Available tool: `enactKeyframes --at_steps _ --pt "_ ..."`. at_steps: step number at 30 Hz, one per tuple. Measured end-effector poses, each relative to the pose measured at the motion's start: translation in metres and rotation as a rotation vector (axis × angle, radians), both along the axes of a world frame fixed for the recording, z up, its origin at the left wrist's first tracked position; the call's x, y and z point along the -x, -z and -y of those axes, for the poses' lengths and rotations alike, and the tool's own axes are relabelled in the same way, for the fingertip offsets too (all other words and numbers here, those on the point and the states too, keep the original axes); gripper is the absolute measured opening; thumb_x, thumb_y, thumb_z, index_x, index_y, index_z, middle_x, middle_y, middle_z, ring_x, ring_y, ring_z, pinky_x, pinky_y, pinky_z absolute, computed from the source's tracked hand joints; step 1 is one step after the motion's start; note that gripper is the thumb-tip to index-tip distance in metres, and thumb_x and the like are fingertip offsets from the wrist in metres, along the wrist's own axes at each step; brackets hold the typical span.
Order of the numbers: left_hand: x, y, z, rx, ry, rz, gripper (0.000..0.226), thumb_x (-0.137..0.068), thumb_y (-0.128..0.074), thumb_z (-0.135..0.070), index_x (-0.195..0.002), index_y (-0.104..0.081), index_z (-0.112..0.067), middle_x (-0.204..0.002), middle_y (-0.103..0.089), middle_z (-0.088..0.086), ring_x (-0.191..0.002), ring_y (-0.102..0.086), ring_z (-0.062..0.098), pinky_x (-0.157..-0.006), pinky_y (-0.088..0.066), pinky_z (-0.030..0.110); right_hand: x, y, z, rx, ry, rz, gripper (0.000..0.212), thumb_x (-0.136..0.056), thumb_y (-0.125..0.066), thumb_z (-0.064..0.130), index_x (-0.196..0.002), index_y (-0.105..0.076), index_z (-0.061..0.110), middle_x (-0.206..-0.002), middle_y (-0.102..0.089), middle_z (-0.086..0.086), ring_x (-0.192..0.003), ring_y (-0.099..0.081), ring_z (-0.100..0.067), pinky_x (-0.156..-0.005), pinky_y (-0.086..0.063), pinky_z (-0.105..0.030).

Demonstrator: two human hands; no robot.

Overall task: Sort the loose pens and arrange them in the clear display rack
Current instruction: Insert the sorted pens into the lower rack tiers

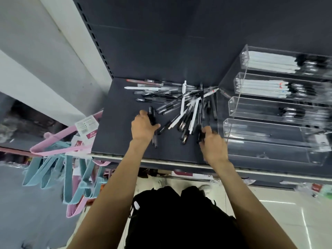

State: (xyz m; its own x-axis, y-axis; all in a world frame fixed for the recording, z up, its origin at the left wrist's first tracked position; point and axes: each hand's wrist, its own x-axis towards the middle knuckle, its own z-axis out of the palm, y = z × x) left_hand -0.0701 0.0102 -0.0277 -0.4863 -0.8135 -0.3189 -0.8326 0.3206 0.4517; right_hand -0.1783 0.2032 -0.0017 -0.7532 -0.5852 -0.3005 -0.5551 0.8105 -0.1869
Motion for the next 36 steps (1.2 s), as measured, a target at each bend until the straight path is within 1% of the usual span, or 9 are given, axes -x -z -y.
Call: enactKeyframes --at_steps 5,11,16,18,21,24,26,31,36 --pt "-0.001 -0.002 0.007 -0.030 0.061 0.035 0.039 -0.078 -0.076 -0.038 -0.078 -0.055 -0.005 -0.077 -0.065 0.010 -0.080 -0.067 0.024 -0.063 -0.049 0.027 0.001 0.001 0.000 0.125 0.110 0.047 0.040 -0.087 -0.062 0.013 -0.123 -0.043 0.015 -0.094 -0.070 -0.010 -0.090 -0.066 -0.031 -0.075 -0.053 -0.039" --pt "-0.002 -0.010 0.003 -0.029 0.100 0.028 0.029 -0.085 -0.069 -0.029 -0.085 -0.068 0.000 -0.082 -0.070 0.013 -0.078 -0.067 0.025 -0.071 -0.055 0.034 -0.001 -0.009 -0.004 0.288 0.132 0.051 0.041 -0.085 -0.066 0.009 -0.123 -0.052 0.010 -0.092 -0.071 -0.008 -0.088 -0.066 -0.027 -0.076 -0.051 -0.033" --pt "-0.020 -0.016 -0.002 -0.074 0.013 -0.105 0.027 -0.092 -0.061 -0.027 -0.070 -0.053 -0.012 -0.067 -0.059 0.001 -0.071 -0.057 0.021 -0.064 -0.040 0.027 -0.002 -0.016 -0.003 0.372 0.135 0.119 0.040 -0.087 -0.066 0.014 -0.125 -0.054 0.012 -0.093 -0.069 0.001 -0.087 -0.067 -0.018 -0.078 -0.050 -0.027" --pt "-0.027 -0.024 -0.010 -0.178 -0.098 -0.317 0.021 -0.094 -0.058 -0.025 -0.078 -0.056 -0.011 -0.071 -0.060 0.000 -0.073 -0.058 0.023 -0.068 -0.047 0.030 -0.002 -0.020 -0.001 0.456 0.160 0.242 0.039 -0.087 -0.065 0.013 -0.124 -0.055 0.015 -0.088 -0.065 0.009 -0.086 -0.066 -0.015 -0.083 -0.053 -0.031" --pt "-0.030 -0.051 -0.037 -0.689 -0.329 -0.845 0.011 -0.097 -0.054 -0.014 -0.097 -0.064 -0.011 -0.085 -0.066 0.000 -0.083 -0.065 0.017 -0.073 -0.057 0.027 -0.006 -0.034 0.005 0.693 0.200 0.515 0.038 -0.085 -0.066 0.005 -0.115 -0.057 0.027 -0.081 -0.062 0.011 -0.081 -0.064 -0.019 -0.076 -0.057 -0.039" --pt "-0.026 -0.066 -0.065 -1.002 -0.346 -1.037 0.015 -0.098 -0.050 -0.013 -0.105 -0.063 -0.013 -0.100 -0.069 0.002 -0.095 -0.068 0.016 -0.075 -0.057 0.026 -0.013 -0.051 0.014 0.833 0.116 0.663 0.043 -0.086 -0.064 0.003 -0.107 -0.060 0.040 -0.074 -0.063 0.014 -0.072 -0.060 -0.016 -0.071 -0.056 -0.032" --pt "-0.021 -0.070 -0.077 -1.102 -0.378 -1.090 0.018 -0.099 -0.047 -0.013 -0.108 -0.062 -0.012 -0.107 -0.071 0.006 -0.098 -0.069 0.019 -0.078 -0.057 0.029 -0.016 -0.057 0.018 0.842 0.028 0.615 0.041 -0.086 -0.066 0.005 -0.106 -0.062 0.040 -0.076 -0.063 0.014 -0.071 -0.060 -0.012 -0.074 -0.053 -0.028" --pt "-0.015 -0.070 -0.090 -1.188 -0.448 -1.132 0.013 -0.099 -0.049 -0.014 -0.096 -0.061 -0.012 -0.100 -0.073 0.009 -0.095 -0.070 0.022 -0.079 -0.057 0.029 -0.018 -0.059 0.018 0.776 -0.105 0.330 0.019 -0.080 -0.073 0.008 -0.094 -0.068 0.019 -0.083 -0.065 0.014 -0.072 -0.058 -0.002 -0.068 -0.047 -0.013" --pt "-0.011 -0.067 -0.099 -1.203 -0.528 -1.183 0.016 -0.097 -0.050 -0.015 -0.107 -0.062 -0.012 -0.099 -0.073 0.004 -0.094 -0.070 0.017 -0.078 -0.056 0.025 -0.016 -0.058 0.012 0.763 -0.264 0.141 0.019 -0.082 -0.072 0.015 -0.100 -0.073 0.022 -0.096 -0.065 0.010 -0.080 -0.057 -0.001 -0.074 -0.046 -0.016"
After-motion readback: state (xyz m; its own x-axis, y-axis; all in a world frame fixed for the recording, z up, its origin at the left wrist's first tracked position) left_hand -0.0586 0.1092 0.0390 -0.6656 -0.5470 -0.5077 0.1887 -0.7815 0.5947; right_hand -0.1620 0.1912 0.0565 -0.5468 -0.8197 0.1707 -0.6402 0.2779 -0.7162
